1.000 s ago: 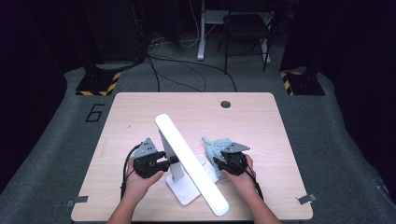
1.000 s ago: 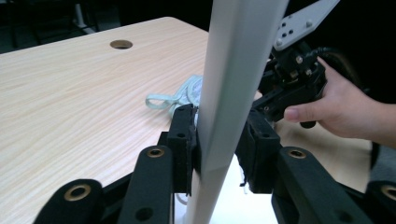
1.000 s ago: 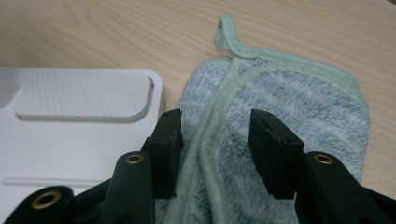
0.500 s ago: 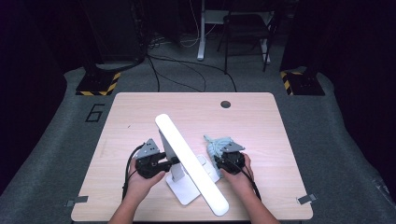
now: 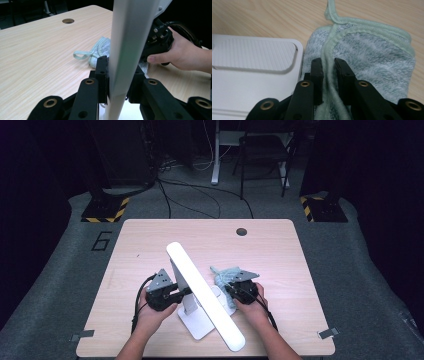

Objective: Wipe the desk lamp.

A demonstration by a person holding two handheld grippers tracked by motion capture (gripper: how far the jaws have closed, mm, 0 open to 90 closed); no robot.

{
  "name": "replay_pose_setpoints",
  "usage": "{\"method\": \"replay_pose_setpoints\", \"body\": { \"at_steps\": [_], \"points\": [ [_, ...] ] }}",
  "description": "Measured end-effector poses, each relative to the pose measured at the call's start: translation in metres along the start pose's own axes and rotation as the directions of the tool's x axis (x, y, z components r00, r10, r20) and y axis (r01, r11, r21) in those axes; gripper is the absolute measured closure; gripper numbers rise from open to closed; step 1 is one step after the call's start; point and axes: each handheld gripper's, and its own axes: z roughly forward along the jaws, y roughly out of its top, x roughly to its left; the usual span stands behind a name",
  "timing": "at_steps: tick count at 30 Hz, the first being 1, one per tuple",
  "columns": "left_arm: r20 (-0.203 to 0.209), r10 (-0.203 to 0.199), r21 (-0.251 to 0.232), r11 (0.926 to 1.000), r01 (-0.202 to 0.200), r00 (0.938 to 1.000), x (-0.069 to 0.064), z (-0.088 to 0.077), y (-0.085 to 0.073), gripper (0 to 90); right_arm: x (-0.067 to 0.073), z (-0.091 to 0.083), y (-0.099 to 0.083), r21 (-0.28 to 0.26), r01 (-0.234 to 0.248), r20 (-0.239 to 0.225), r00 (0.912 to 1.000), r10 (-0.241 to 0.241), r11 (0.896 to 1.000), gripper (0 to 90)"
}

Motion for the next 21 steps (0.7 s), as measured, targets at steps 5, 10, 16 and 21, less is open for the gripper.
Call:
{"method": "replay_pose_setpoints", "body": {
  "at_steps": [5, 10, 16, 21],
  "points": [
    [-0.02, 0.013, 0.009, 0.9999, -0.013, 0.9997, -0.002, -0.001, 0.0, 75.7, -0.002, 0.005, 0.001, 0.0, -0.037, -0.047, 0.9982, 0.037, 0.999, 78.4],
    [-0.06, 0.012, 0.005, 0.9999, -0.012, 0.9982, -0.004, 0.0, 0.0, 75.1, 0.0, -0.004, -0.003, 0.01, 0.012, -0.072, 0.9973, -0.011, 1.0, 79.1],
    [-0.092, 0.01, 0.005, 0.9999, -0.01, 0.9957, -0.008, 0.0, 0.0, 74.5, 0.003, -0.023, -0.017, 0.027, 0.021, -0.088, 0.996, -0.018, 0.999, 79.0],
    [-0.105, 0.006, 0.0, 1.0, -0.006, 0.9945, -0.009, 0.001, 0.0, 74.4, 0.009, -0.046, -0.034, 0.045, 0.058, -0.089, 0.9946, -0.054, 0.997, 78.9]
  ]
}}
